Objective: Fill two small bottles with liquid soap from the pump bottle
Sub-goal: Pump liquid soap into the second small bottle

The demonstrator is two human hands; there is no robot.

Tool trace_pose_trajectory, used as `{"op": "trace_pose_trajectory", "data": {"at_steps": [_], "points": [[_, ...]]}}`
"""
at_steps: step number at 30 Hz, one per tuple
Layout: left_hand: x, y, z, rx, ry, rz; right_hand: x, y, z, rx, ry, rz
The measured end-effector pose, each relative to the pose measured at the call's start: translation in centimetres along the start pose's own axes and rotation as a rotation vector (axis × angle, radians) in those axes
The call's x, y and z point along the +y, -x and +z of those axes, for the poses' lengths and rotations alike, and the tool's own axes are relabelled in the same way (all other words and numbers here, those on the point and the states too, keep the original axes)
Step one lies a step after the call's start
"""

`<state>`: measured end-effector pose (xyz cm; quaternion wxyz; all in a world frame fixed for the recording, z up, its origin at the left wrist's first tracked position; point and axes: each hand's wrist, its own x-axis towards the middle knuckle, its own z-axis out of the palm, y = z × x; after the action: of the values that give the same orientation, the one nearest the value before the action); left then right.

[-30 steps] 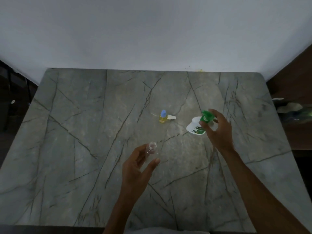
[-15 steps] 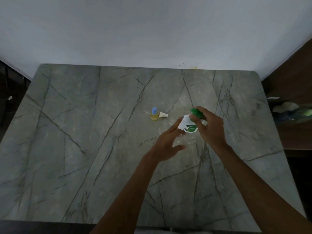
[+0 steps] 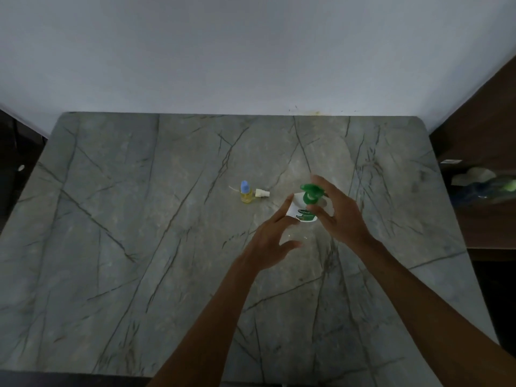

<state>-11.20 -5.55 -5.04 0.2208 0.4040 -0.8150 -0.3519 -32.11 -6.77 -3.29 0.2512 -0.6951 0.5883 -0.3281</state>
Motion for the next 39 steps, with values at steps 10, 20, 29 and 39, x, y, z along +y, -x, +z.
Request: {"op": "trace_pose_trajectory", "data": {"at_steps": [10,20,29,39], "points": [[3.3,5.1,-2.5,0.383,0.408,-0.430,0.2,0.1,3.5,0.065,-0.132,0.091],[8.7,8.3,-6.4,0.524,0.544,-0.369,-7.6,3.3,-0.1,0.256,-0.436,0.077],[11.8,10.7,-9.1,0.537,0.678,-0.276,-16.9,6.5,-1.8,0.325,-0.634,0.049],[11.3,12.8,-12.4,0.496,0.664,-0.183,-22.8,6.1,-2.4,0.158,-0.406,-0.078]]}}
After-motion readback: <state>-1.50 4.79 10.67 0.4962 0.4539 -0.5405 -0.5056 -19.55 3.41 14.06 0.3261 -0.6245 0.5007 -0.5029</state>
